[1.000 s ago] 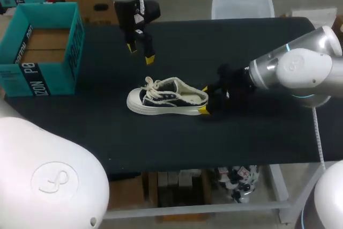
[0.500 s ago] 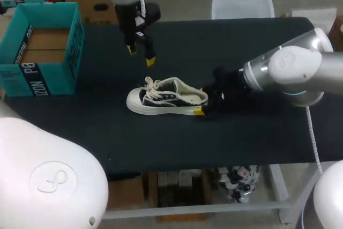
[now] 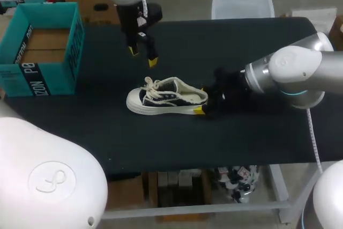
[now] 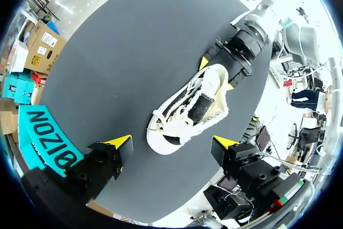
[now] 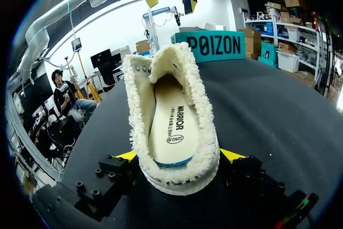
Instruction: Open the shoe tongue, take the insole out of the shoe, put the insole back into the shoe, and pack the shoe into the shoebox
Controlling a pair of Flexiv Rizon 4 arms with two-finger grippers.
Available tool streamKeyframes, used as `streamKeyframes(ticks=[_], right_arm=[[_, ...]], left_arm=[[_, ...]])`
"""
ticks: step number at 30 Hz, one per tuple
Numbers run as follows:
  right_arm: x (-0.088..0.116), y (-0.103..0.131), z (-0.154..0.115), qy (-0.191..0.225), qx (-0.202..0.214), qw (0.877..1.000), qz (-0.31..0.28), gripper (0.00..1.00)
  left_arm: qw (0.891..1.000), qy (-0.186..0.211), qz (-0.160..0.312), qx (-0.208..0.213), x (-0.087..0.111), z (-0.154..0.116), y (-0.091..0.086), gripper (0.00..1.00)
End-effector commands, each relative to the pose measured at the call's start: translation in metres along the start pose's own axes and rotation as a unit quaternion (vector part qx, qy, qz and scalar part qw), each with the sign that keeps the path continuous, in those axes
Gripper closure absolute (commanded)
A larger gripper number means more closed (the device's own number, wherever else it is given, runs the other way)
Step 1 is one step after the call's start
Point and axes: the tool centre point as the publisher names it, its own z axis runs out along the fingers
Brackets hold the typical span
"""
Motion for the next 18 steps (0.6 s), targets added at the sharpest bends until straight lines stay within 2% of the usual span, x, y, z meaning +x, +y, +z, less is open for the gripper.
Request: streamKeyframes(ticks=[1,6,7,18], right_arm=[[0.001,-0.006,0.002,-0.004,-0.001,1.000,-0.001,1.00],[0.001,-0.006,0.002,-0.004,-0.001,1.000,-0.001,1.00],[0.001,-0.006,0.002,-0.004,-0.001,1.000,-0.001,1.00],[0.001,-0.006,0.002,-0.004,-0.001,1.000,-0.001,1.00]], left_arm=[[1.000,0.000,-0.018,-0.015,0.004,0.001,-0.011,0.00],[0.994,-0.010,-0.107,-0.008,0.019,0.003,-0.022,0.00],[0.995,-0.009,-0.096,-0.016,0.023,0.003,-0.025,0.00],[0.995,-0.009,-0.096,-0.016,0.023,0.003,-0.025,0.00]])
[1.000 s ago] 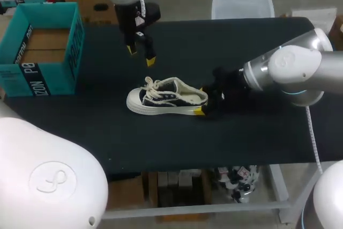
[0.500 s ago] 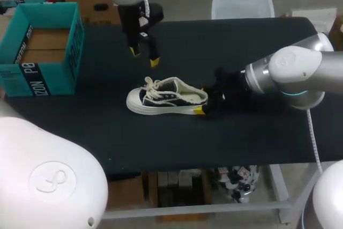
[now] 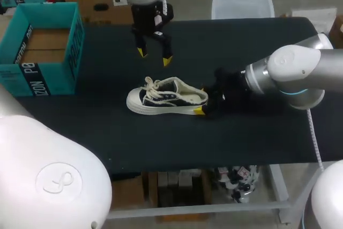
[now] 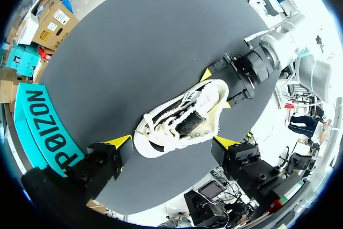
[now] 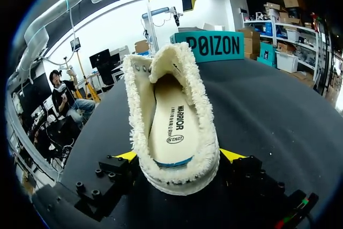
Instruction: Open the shoe tongue, take the insole out of the shoe, put the insole back into the shoe, and pack the shoe into the shoebox
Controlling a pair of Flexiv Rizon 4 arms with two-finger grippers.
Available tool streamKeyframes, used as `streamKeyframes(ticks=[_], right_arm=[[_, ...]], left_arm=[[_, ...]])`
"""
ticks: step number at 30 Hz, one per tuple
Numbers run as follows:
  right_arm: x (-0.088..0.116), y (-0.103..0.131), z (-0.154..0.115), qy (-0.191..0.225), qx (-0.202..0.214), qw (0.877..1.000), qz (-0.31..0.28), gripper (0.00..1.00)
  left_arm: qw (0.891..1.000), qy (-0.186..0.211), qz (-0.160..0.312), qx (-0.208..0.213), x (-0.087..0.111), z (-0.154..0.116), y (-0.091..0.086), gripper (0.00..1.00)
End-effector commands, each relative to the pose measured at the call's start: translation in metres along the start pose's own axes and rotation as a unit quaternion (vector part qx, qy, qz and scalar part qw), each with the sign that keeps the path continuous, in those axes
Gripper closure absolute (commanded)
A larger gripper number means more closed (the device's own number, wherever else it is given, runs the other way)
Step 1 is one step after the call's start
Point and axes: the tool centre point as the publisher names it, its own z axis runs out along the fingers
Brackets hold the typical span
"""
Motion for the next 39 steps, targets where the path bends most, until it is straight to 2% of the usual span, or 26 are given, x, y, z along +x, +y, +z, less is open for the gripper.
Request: streamKeyframes(ticks=[1,2,3,5,7,8,10,11,13,16,17,19,22,31,34,39], right_arm=[[-0.001,-0.006,0.003,0.001,-0.001,1.000,0.000,1.00],[-0.001,-0.006,0.003,0.001,-0.001,1.000,0.000,1.00],[-0.001,-0.006,0.003,0.001,-0.001,1.000,0.000,1.00],[-0.001,-0.006,0.003,0.001,-0.001,1.000,0.000,1.00],[-0.001,-0.006,0.003,0.001,-0.001,1.000,0.000,1.00],[-0.001,-0.006,0.003,0.001,-0.001,1.000,0.000,1.00],[-0.001,-0.006,0.003,0.001,-0.001,1.000,0.000,1.00],[-0.001,-0.006,0.003,0.001,-0.001,1.000,0.000,1.00],[-0.001,-0.006,0.003,0.001,-0.001,1.000,0.000,1.00],[-0.001,-0.006,0.003,0.001,-0.001,1.000,0.000,1.00],[-0.001,-0.006,0.003,0.001,-0.001,1.000,0.000,1.00],[-0.001,-0.006,0.003,0.001,-0.001,1.000,0.000,1.00],[-0.001,-0.006,0.003,0.001,-0.001,1.000,0.000,1.00],[-0.001,-0.006,0.003,0.001,-0.001,1.000,0.000,1.00],[-0.001,-0.006,0.003,0.001,-0.001,1.000,0.000,1.00],[-0.001,-0.006,0.003,0.001,-0.001,1.000,0.000,1.00]], left_arm=[[0.997,-0.013,-0.082,-0.009,0.007,0.004,-0.010,0.00],[0.993,-0.020,-0.117,-0.013,0.012,0.008,-0.014,0.00],[0.991,-0.008,-0.133,-0.026,0.017,0.010,-0.016,0.00],[0.982,-0.037,-0.183,-0.027,0.027,0.015,-0.021,0.00],[0.978,-0.033,-0.202,-0.044,0.032,0.017,-0.024,0.00],[0.971,-0.049,-0.231,-0.044,0.036,0.018,-0.027,0.00],[0.967,-0.052,-0.241,-0.067,0.042,0.019,-0.027,0.00],[0.963,-0.066,-0.254,-0.059,0.044,0.019,-0.027,0.09],[0.959,-0.071,-0.263,-0.072,0.047,0.021,-0.026,0.12],[0.954,-0.078,-0.277,-0.083,0.050,0.024,-0.023,0.35],[0.952,-0.081,-0.281,-0.086,0.051,0.026,-0.021,0.36],[0.951,-0.083,-0.283,-0.092,0.054,0.030,-0.017,0.37],[0.950,-0.087,-0.283,-0.100,0.058,0.038,-0.011,0.32],[0.944,-0.100,-0.293,-0.111,0.064,0.063,-0.005,0.29],[0.942,-0.103,-0.299,-0.113,0.063,0.069,-0.003,0.32],[0.938,-0.114,-0.309,-0.106,0.063,0.078,-0.001,0.31]])
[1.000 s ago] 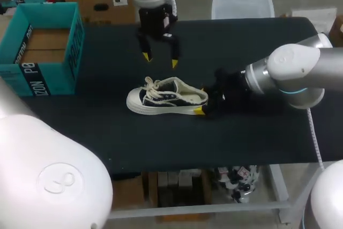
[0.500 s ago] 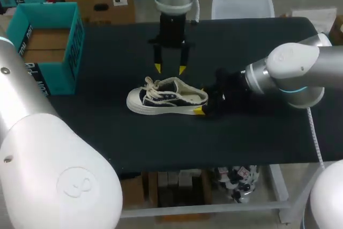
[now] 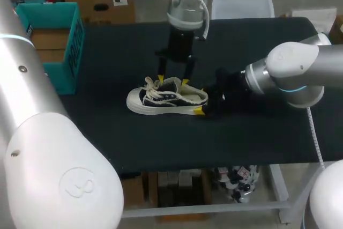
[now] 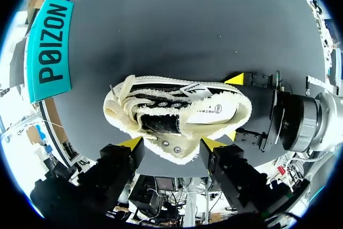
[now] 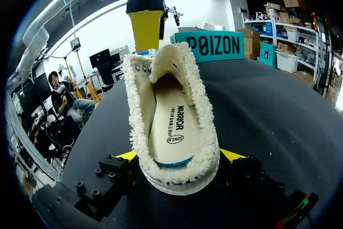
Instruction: Open the shoe tongue, take the insole out of the shoe, put the insole back into the shoe, and pack the shoe into the shoebox
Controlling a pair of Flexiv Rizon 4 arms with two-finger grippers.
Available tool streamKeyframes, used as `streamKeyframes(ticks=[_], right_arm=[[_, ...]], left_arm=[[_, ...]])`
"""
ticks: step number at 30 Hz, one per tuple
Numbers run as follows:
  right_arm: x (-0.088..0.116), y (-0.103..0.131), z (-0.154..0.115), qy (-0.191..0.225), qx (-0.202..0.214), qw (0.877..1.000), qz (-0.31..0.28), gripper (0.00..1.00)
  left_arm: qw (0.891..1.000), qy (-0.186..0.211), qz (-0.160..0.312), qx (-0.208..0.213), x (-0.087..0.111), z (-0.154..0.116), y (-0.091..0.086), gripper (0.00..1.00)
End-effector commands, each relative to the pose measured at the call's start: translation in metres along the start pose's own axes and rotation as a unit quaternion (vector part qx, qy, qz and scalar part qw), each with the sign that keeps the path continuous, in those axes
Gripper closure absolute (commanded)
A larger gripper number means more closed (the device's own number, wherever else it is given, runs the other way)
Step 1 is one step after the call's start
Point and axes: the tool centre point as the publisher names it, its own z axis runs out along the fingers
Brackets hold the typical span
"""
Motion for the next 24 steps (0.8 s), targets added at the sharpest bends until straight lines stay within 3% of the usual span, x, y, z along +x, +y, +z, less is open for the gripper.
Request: streamKeyframes(ticks=[1,7,12,15,19,24], right_arm=[[-0.001,-0.006,0.003,0.001,-0.002,1.000,-0.001,1.00],[-0.001,-0.006,0.003,0.001,-0.002,1.000,-0.001,1.00],[-0.001,-0.006,0.003,0.001,-0.002,1.000,-0.001,1.00],[-0.001,-0.006,0.003,0.001,-0.002,1.000,-0.001,1.00],[-0.001,-0.006,0.003,0.001,-0.002,1.000,-0.001,1.00],[-0.001,-0.006,0.003,0.001,-0.002,1.000,-0.001,1.00]], left_arm=[[1.000,-0.007,-0.006,0.006,0.006,0.007,-0.001,0.31],[0.999,-0.016,-0.022,0.023,0.009,0.011,-0.003,0.24],[0.999,-0.019,-0.031,0.035,0.010,0.014,-0.008,0.24],[0.999,-0.019,-0.035,0.035,0.009,0.016,-0.012,0.32],[0.998,-0.020,-0.041,0.036,0.008,0.020,-0.018,0.32],[0.996,-0.028,-0.060,0.053,0.008,0.023,-0.025,0.40]])
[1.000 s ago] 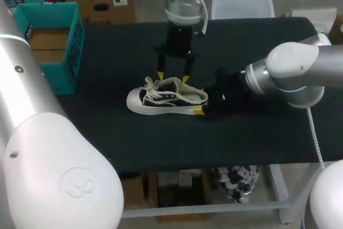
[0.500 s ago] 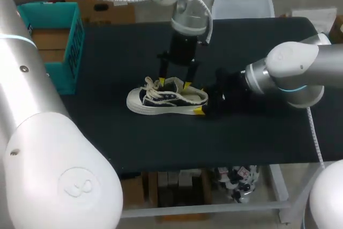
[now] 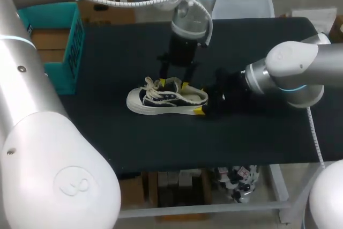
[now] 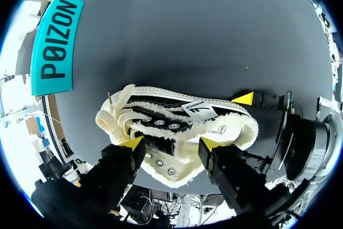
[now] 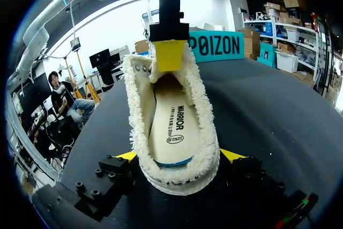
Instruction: Open the shoe tongue, take the insole out of the shoe, put the insole back into the shoe, and pack the shoe into the shoebox
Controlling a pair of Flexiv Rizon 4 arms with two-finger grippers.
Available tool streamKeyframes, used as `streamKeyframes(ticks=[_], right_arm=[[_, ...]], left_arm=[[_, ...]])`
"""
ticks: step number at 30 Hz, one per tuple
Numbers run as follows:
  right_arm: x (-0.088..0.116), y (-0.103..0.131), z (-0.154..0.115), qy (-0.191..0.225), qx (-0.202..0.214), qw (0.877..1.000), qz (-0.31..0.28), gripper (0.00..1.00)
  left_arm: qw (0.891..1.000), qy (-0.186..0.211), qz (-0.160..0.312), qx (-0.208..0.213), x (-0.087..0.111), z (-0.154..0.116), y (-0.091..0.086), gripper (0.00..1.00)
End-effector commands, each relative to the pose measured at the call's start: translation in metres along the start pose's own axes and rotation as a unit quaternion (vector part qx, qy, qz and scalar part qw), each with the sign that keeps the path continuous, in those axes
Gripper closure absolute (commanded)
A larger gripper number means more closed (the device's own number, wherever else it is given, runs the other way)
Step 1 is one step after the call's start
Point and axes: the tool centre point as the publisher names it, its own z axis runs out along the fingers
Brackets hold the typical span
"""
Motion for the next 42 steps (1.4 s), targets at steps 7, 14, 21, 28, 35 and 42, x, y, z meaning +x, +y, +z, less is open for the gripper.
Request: streamKeyframes(ticks=[7,14,21,28,35,42], right_arm=[[-0.001,-0.006,0.003,0.001,-0.001,1.000,0.000,1.00],[-0.001,-0.006,0.003,0.001,-0.001,1.000,0.000,1.00],[-0.001,-0.006,0.003,0.001,-0.001,1.000,0.000,1.00],[-0.001,-0.006,0.003,0.001,-0.001,1.000,0.000,1.00],[-0.001,-0.006,0.003,0.001,-0.001,1.000,0.000,1.00],[-0.001,-0.006,0.003,0.001,-0.001,1.000,0.000,1.00]], left_arm=[[1.000,0.016,-0.006,0.010,-0.002,0.001,-0.001,1.00],[0.999,0.034,0.009,0.008,-0.012,-0.007,0.010,1.00],[0.999,0.044,0.014,0.007,-0.019,-0.013,0.011,1.00],[0.995,0.097,0.014,0.015,-0.039,-0.013,0.013,1.00],[0.983,0.183,0.021,0.029,-0.077,-0.009,0.019,1.00],[0.965,0.256,0.031,0.048,-0.109,-0.009,0.028,1.00]])
